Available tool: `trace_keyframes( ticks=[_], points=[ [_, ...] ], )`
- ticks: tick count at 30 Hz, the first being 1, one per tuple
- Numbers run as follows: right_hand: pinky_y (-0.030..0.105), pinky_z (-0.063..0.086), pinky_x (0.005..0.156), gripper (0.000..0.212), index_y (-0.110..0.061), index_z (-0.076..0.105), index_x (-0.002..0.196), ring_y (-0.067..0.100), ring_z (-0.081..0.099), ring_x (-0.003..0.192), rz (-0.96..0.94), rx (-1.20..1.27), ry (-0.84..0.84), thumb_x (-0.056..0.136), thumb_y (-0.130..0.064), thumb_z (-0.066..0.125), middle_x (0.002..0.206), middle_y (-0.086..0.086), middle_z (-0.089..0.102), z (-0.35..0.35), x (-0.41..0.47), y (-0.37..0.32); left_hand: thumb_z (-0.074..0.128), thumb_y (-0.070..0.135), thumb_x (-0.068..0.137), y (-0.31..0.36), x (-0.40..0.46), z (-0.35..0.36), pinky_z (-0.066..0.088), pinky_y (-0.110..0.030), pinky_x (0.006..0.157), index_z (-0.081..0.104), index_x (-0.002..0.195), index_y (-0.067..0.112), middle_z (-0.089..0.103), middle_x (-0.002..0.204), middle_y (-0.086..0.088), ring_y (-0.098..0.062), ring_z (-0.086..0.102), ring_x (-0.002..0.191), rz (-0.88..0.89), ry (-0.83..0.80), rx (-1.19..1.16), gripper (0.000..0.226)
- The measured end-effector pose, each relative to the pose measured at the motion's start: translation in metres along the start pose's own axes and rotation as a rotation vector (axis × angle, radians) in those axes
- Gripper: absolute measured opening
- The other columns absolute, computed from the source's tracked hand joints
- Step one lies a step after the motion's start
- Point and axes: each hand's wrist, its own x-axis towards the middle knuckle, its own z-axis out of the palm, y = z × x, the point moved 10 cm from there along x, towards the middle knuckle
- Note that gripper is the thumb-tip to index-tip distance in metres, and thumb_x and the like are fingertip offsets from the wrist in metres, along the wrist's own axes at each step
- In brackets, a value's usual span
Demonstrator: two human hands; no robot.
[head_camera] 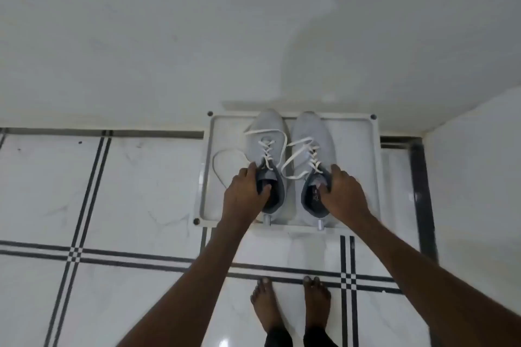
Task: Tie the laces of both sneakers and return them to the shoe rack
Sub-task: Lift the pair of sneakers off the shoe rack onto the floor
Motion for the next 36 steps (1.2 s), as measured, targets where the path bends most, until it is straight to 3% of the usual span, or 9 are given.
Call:
trace_keyframes(
  ticks=[4,9,14,19,26,36],
  points=[
    [0.037,0.047,0.073,0.035,-0.001,0.052,0.112,0.041,0.063,0.093,0.136,0.132,-0.012,0.086,-0.022,0.063,0.099,0.021,0.067,0.024,0.014,0.025,0.054,0.028,0.094,-0.017,0.024,0.006,0.052,-0.04,0.068,0.054,0.13,0.013,0.056,0.111,-0.012,-0.035,0.065,0.084,-0.039,0.124,0.037,0.039],
    [0.037,0.044,0.074,0.024,0.003,0.056,0.102,0.043,0.061,0.096,0.183,0.113,-0.069,0.079,-0.001,0.057,0.099,0.023,0.067,0.033,0.017,0.037,0.053,0.015,0.094,-0.022,0.022,0.013,0.055,-0.042,0.071,0.063,0.123,0.01,0.059,0.104,-0.015,-0.036,0.063,0.082,-0.054,0.133,0.015,0.031],
    [0.033,0.036,0.071,0.02,0.004,0.058,0.101,0.043,0.059,0.097,0.216,0.155,-0.055,0.082,0.0,0.051,0.102,0.024,0.066,0.021,-0.002,0.031,0.052,0.021,0.098,-0.024,-0.003,-0.007,0.045,-0.033,0.064,0.069,0.107,0.008,0.06,0.094,-0.012,-0.032,0.062,0.075,-0.09,0.19,-0.023,0.024],
    [0.032,0.037,0.069,0.019,0.003,0.059,0.101,0.041,0.061,0.091,0.238,0.204,-0.029,0.086,-0.004,0.049,0.099,0.022,0.066,-0.002,-0.051,0.026,0.053,0.019,0.096,-0.022,-0.058,-0.033,0.034,-0.027,0.062,0.07,0.105,0.009,0.061,0.091,-0.013,-0.03,0.061,0.075,-0.085,0.227,-0.028,0.022],
    [0.032,0.036,0.067,0.014,0.001,0.057,0.096,0.033,0.056,0.078,0.215,0.231,0.026,0.088,-0.006,0.048,0.084,0.012,0.059,-0.012,-0.148,0.022,0.056,0.016,0.092,-0.03,-0.156,-0.045,0.036,-0.025,0.062,0.07,0.109,0.014,0.061,0.092,-0.007,-0.025,0.061,0.074,-0.041,0.246,-0.059,0.022],
    [0.038,0.041,0.071,0.017,0.003,0.058,0.098,0.042,0.061,0.088,0.156,0.129,0.055,0.089,-0.004,0.046,0.093,0.022,0.065,0.063,-0.292,0.036,0.053,0.014,0.092,-0.085,-0.292,0.018,0.04,-0.026,0.062,0.069,0.108,0.013,0.059,0.091,-0.006,-0.023,0.06,0.073,0.022,0.233,-0.098,0.022]
  ],
)
